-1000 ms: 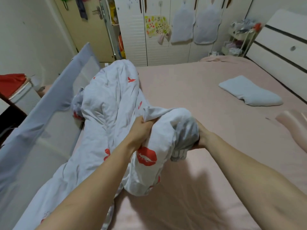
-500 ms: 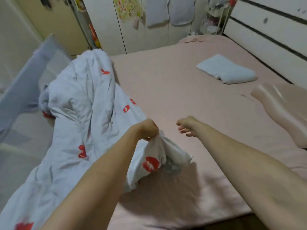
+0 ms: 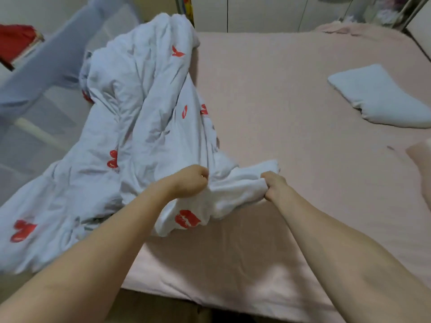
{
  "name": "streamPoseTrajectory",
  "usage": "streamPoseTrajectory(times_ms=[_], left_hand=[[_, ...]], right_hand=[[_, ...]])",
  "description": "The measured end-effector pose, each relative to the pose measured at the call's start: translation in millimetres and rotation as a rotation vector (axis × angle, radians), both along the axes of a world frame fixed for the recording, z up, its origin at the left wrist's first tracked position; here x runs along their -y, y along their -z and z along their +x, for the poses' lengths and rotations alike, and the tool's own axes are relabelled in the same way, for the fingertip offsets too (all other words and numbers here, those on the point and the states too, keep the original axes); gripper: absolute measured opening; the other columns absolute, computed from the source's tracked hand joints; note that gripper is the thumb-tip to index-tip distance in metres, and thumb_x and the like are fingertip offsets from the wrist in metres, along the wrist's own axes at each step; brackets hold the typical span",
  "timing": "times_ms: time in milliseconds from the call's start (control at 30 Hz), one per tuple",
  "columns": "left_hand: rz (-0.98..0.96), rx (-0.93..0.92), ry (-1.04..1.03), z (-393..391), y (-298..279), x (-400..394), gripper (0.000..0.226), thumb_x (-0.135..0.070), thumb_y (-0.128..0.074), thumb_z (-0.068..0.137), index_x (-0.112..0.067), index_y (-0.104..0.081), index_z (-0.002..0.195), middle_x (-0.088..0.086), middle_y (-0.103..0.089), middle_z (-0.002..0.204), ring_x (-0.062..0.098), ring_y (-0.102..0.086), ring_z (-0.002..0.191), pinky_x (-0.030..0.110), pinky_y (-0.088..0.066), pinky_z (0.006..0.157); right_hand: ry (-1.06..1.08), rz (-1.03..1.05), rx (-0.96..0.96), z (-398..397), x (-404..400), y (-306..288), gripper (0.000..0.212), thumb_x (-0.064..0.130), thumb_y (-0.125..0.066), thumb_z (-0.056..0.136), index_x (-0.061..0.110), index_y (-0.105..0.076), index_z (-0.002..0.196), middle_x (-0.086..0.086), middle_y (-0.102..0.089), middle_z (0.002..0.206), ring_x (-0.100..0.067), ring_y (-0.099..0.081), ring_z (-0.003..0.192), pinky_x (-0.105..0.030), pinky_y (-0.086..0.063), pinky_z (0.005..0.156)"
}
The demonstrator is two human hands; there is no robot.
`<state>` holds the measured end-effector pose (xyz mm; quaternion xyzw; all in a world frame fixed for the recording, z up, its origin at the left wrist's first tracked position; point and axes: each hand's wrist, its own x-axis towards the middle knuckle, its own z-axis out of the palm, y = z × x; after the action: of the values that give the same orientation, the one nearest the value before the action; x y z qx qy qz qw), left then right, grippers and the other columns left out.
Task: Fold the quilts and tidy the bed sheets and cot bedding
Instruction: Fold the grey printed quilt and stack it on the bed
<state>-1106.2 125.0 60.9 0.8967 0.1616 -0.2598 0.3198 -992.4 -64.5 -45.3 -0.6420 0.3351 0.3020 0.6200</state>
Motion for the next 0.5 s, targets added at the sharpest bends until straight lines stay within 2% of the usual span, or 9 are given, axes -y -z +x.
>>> streamPoseTrajectory(times_ms=[67,133,167,233,300,367,400,467,500], left_hand=[[0.176,-0.155,0.106,-0.5,-2.6,-3.6,0.021,-0.005,-0.04,0.09,-0.007,-0.061,0.091,0.012,-0.06,0.095,0.022,-0.052,0.076,0.034,-0.049,0.071],[0.071,0.007,-0.069,8.2,-18.7,0.4,0.016,-0.02,-0.045,0.096,-0.011,-0.057,0.09,0.011,-0.059,0.098,0.023,-0.052,0.082,0.033,-0.047,0.075],[-0.131,0.104,-0.298,14.8,-29.7,7.1,0.025,-0.036,-0.047,0.097,-0.013,-0.057,0.094,0.009,-0.06,0.099,0.024,-0.057,0.083,0.032,-0.049,0.074],[-0.621,0.081,-0.673,31.6,-53.9,19.0,0.061,-0.069,-0.043,0.087,-0.014,-0.059,0.107,0.013,-0.064,0.108,0.032,-0.065,0.095,0.039,-0.055,0.077],[-0.979,0.014,-0.774,42.8,-75.0,24.9,0.081,-0.083,-0.042,0.075,-0.013,-0.059,0.112,0.017,-0.064,0.116,0.036,-0.061,0.109,0.05,-0.049,0.093],[-1.19,-0.077,-0.829,42.2,-86.5,20.2,0.075,-0.076,-0.052,0.073,-0.009,-0.063,0.104,0.015,-0.063,0.116,0.031,-0.056,0.115,0.048,-0.04,0.102],[-1.155,-0.112,-0.794,36.7,-93.9,19.9,0.063,-0.064,-0.059,0.076,-0.005,-0.065,0.097,0.015,-0.064,0.108,0.03,-0.059,0.106,0.045,-0.043,0.096],[-0.897,-0.11,-0.625,27.2,-100.0,21.0,0.029,-0.03,-0.058,0.091,-0.002,-0.061,0.082,0.014,-0.061,0.09,0.025,-0.061,0.08,0.035,-0.05,0.076],[-0.766,-0.047,-0.58,24.4,-101.7,23.4,0.024,-0.017,-0.051,0.096,-0.004,-0.058,0.078,0.013,-0.057,0.083,0.021,-0.06,0.07,0.03,-0.051,0.067]], right_hand=[[0.046,0.017,0.164,6.2,1.2,-20.2,0.038,-0.004,-0.049,0.081,0.006,-0.055,0.117,-0.016,-0.061,0.099,-0.028,-0.06,0.082,-0.031,-0.05,0.071],[-0.109,0.135,0.354,2.4,1.3,-47.8,0.042,-0.013,-0.041,0.079,0.004,-0.06,0.113,-0.015,-0.064,0.096,-0.027,-0.061,0.081,-0.029,-0.049,0.067],[-0.231,0.191,0.455,-2.7,1.6,-63.7,0.049,-0.018,-0.037,0.077,0.005,-0.064,0.11,-0.012,-0.067,0.098,-0.027,-0.064,0.087,-0.029,-0.051,0.068],[-0.525,0.263,0.629,-17.5,0.9,-98.1,0.061,-0.023,-0.032,0.072,0.016,-0.072,0.097,0.0,-0.073,0.093,-0.016,-0.067,0.091,-0.022,-0.053,0.072],[-0.803,0.246,0.741,-32.0,5.4,-128.1,0.062,-0.022,-0.031,0.074,0.022,-0.073,0.085,0.013,-0.07,0.085,0.0,-0.063,0.084,-0.014,-0.048,0.072],[-0.96,0.208,0.762,-39.2,8.7,-145.2,0.052,-0.02,-0.035,0.078,0.014,-0.072,0.081,0.014,-0.064,0.082,0.004,-0.058,0.078,-0.012,-0.044,0.072],[-1.01,0.178,0.784,-42.5,12.0,-153.8,0.046,-0.02,-0.036,0.079,0.008,-0.072,0.084,0.012,-0.062,0.085,0.003,-0.058,0.08,-0.013,-0.044,0.073],[-1.124,0.113,0.77,-48.5,14.9,-165.9,0.04,-0.015,-0.041,0.079,0.005,-0.073,0.093,0.005,-0.065,0.096,-0.005,-0.061,0.093,-0.019,-0.048,0.083],[-1.184,0.093,0.734,-50.2,16.5,-169.8,0.039,-0.011,-0.043,0.076,0.006,-0.072,0.097,0.001,-0.066,0.103,-0.011,-0.061,0.1,-0.023,-0.049,0.088]])
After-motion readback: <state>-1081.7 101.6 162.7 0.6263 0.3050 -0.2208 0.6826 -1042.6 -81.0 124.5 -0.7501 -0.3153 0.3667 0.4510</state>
